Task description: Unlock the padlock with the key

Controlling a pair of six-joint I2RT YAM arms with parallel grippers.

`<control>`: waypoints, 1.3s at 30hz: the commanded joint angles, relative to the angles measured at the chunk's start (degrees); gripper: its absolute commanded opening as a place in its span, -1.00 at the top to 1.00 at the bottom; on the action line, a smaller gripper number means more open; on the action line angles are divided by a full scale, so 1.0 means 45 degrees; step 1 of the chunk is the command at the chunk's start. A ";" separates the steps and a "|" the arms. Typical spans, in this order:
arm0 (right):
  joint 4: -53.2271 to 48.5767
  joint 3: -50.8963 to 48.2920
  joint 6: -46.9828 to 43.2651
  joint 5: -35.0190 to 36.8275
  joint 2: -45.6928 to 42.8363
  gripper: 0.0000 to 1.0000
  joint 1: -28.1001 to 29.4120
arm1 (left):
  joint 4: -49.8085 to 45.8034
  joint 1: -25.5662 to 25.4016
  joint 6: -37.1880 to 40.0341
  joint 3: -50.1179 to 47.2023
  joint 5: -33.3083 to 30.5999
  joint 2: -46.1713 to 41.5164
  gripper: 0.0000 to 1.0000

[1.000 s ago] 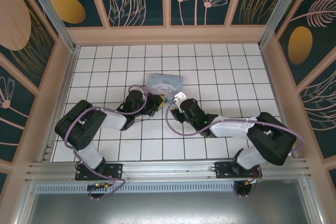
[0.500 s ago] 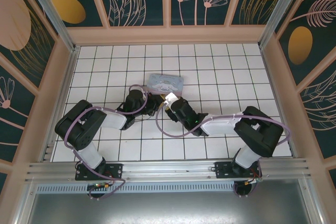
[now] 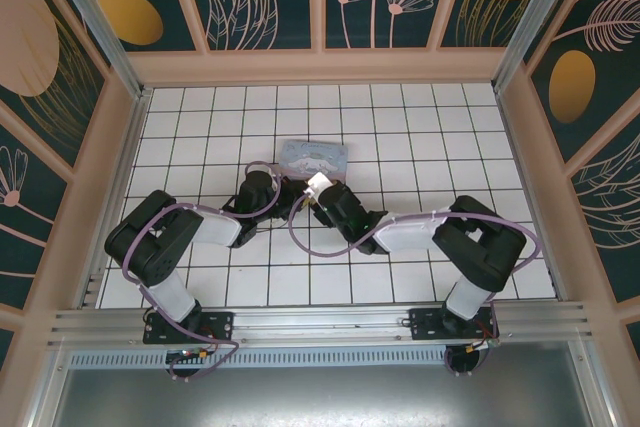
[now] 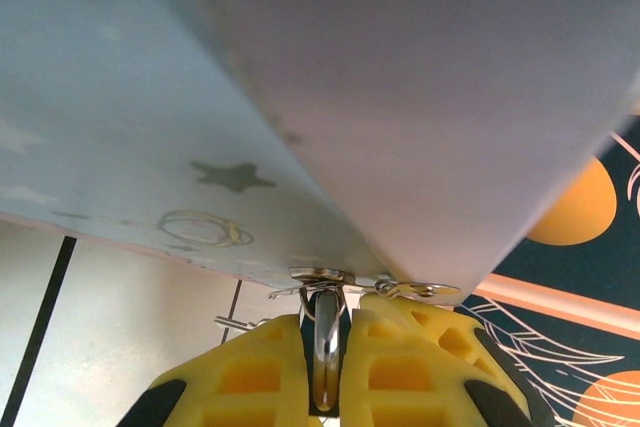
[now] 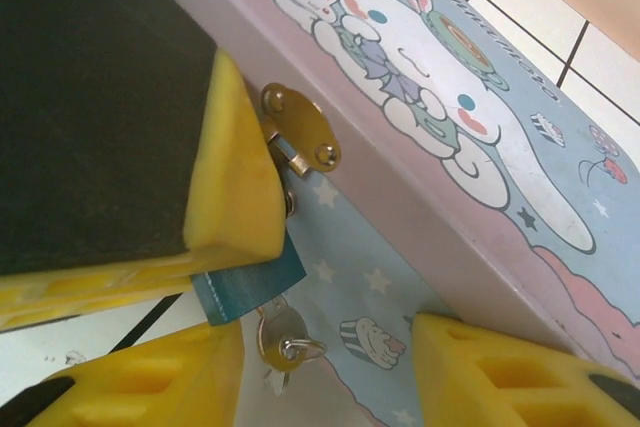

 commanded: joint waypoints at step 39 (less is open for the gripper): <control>0.0036 -0.1570 0.7733 -0.4548 -0.3841 -0.22 -0.1158 | -0.0289 -0.0058 0.1036 -0.0204 0.0095 -0.0038 1.00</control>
